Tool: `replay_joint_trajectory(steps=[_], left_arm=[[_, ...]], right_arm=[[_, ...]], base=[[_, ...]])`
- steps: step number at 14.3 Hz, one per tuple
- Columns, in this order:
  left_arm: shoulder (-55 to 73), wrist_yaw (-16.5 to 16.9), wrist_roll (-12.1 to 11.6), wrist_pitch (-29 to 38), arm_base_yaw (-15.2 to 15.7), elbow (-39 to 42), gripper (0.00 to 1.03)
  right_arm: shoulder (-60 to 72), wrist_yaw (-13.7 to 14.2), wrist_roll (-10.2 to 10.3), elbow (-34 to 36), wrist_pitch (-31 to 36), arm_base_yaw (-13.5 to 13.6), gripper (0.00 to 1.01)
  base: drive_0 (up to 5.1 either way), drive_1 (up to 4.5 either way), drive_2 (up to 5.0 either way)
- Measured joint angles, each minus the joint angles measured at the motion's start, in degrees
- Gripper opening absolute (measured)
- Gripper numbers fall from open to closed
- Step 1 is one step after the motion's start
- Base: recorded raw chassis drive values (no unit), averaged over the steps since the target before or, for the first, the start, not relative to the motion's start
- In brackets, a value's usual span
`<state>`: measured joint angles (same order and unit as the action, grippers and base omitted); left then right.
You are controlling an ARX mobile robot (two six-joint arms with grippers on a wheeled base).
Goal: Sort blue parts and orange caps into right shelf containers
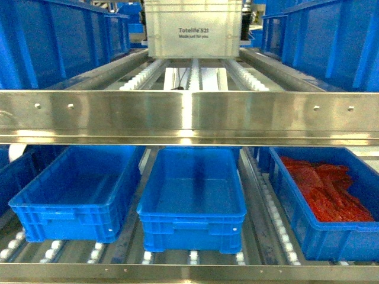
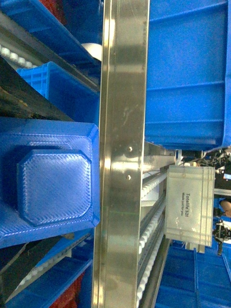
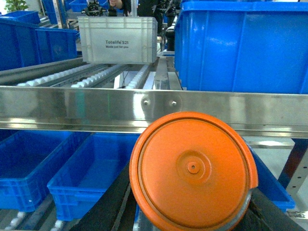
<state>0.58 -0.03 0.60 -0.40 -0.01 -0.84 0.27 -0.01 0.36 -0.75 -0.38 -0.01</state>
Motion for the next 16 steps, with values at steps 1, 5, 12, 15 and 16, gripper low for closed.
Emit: replay_joint_trajectory(steps=[1, 5, 12, 15, 16], left_arm=[[0.00, 0.04, 0.00, 0.00, 0.00, 0.00, 0.44], [0.00, 0.04, 0.00, 0.02, 0.00, 0.00, 0.44], [0.00, 0.04, 0.00, 0.00, 0.00, 0.00, 0.44], [0.00, -0.26, 0.00, 0.28, 0.00, 0.00, 0.44], [0.00, -0.15, 0.00, 0.07, 0.00, 0.00, 0.44]], right_arm=[[0.00, 0.00, 0.00, 0.00, 0.11, 0.00, 0.42], [0.00, 0.00, 0.00, 0.00, 0.11, 0.00, 0.42], [0.00, 0.02, 0.00, 0.00, -0.04, 0.00, 0.42], [0.00, -0.20, 0.00, 0.00, -0.04, 0.00, 0.42], [0.00, -0.20, 0.00, 0.00, 0.02, 0.00, 0.42]], base=[[-5.1, 2.37, 2.4], [-5.0, 2.50, 2.5], [-4.2, 2.18, 2.2], [-0.1, -0.11, -0.1], [0.0, 0.00, 0.0]])
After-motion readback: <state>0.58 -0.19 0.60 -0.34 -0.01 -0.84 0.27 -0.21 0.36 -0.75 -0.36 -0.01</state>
